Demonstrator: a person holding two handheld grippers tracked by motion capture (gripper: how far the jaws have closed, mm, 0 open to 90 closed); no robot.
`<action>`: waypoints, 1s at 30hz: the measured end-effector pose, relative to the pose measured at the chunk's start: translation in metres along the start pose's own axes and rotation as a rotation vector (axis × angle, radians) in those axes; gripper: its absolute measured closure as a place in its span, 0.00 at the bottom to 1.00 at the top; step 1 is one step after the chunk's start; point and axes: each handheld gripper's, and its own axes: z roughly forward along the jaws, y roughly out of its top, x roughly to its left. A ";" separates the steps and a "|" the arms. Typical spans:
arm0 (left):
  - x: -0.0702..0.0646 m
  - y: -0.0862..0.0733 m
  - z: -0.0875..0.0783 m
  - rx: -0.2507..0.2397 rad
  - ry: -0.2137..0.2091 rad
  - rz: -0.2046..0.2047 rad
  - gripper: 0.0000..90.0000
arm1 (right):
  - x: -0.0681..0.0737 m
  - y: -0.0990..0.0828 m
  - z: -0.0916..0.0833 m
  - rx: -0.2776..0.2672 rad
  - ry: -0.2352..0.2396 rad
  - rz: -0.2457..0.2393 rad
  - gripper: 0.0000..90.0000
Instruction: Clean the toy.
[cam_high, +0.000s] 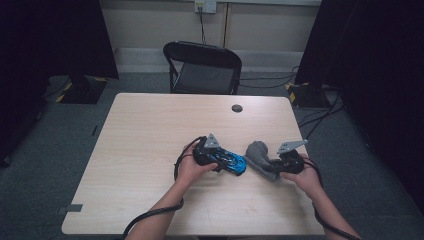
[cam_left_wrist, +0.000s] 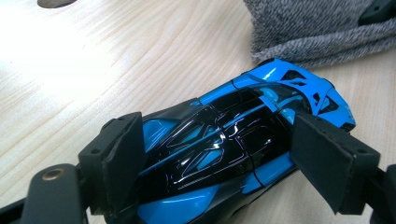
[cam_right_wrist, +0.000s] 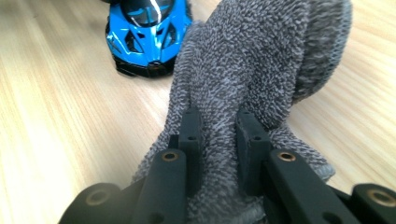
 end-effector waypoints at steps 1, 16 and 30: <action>0.000 0.000 0.000 -0.001 0.000 0.000 0.20 | -0.001 -0.001 -0.002 -0.007 0.001 0.005 0.84; 0.000 0.000 0.000 -0.004 0.003 -0.001 0.20 | -0.015 0.033 -0.011 -0.123 -0.036 0.030 0.84; 0.000 -0.003 0.000 -0.024 -0.002 -0.002 0.20 | -0.017 0.086 0.051 -0.096 -0.040 -0.019 0.84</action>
